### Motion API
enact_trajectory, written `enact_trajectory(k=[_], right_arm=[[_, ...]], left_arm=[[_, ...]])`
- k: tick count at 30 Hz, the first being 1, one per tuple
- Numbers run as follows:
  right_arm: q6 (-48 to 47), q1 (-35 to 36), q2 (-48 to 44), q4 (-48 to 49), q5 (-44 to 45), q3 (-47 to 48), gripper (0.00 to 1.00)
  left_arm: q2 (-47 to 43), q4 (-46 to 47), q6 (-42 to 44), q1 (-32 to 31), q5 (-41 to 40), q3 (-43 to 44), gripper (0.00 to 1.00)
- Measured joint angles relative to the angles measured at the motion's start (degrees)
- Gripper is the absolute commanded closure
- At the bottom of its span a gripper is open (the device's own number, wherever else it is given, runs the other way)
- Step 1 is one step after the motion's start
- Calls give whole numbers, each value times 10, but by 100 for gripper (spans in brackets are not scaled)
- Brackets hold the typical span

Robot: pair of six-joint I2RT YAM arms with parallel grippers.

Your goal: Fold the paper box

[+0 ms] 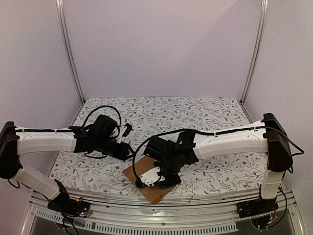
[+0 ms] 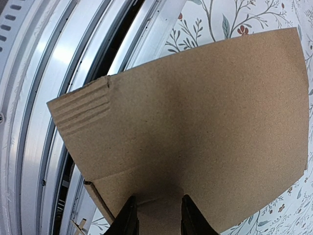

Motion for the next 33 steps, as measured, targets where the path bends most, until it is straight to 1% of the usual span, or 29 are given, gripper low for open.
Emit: enact_trajectory(k=[5, 9, 12, 15, 19, 23, 27, 30, 33], right_arm=[[0, 0, 0, 0, 0, 0, 72], [0, 0, 0, 0, 0, 0, 72], [0, 1, 0, -2, 1, 0, 72], [0, 1, 0, -2, 2, 0, 72], [0, 1, -1, -2, 2, -1, 72], [0, 1, -1, -1, 3, -1, 72], [0, 1, -1, -1, 3, -1, 72], [0, 1, -1, -1, 3, -1, 72], [0, 1, -1, -1, 3, -1, 72]], left_arm=[[31, 0, -1, 0, 1, -3, 68], [86, 0, 0, -5, 7, -5, 69], [125, 0, 0, -6, -3, -6, 69], [132, 6, 1, -7, -15, -6, 67], [113, 3, -2, -9, -43, -12, 64], [23, 4, -6, -9, -65, -28, 60], [-49, 23, -14, -9, -53, -30, 60], [-50, 28, -16, -9, -37, -31, 60], [-31, 26, -18, -11, -27, -37, 61]])
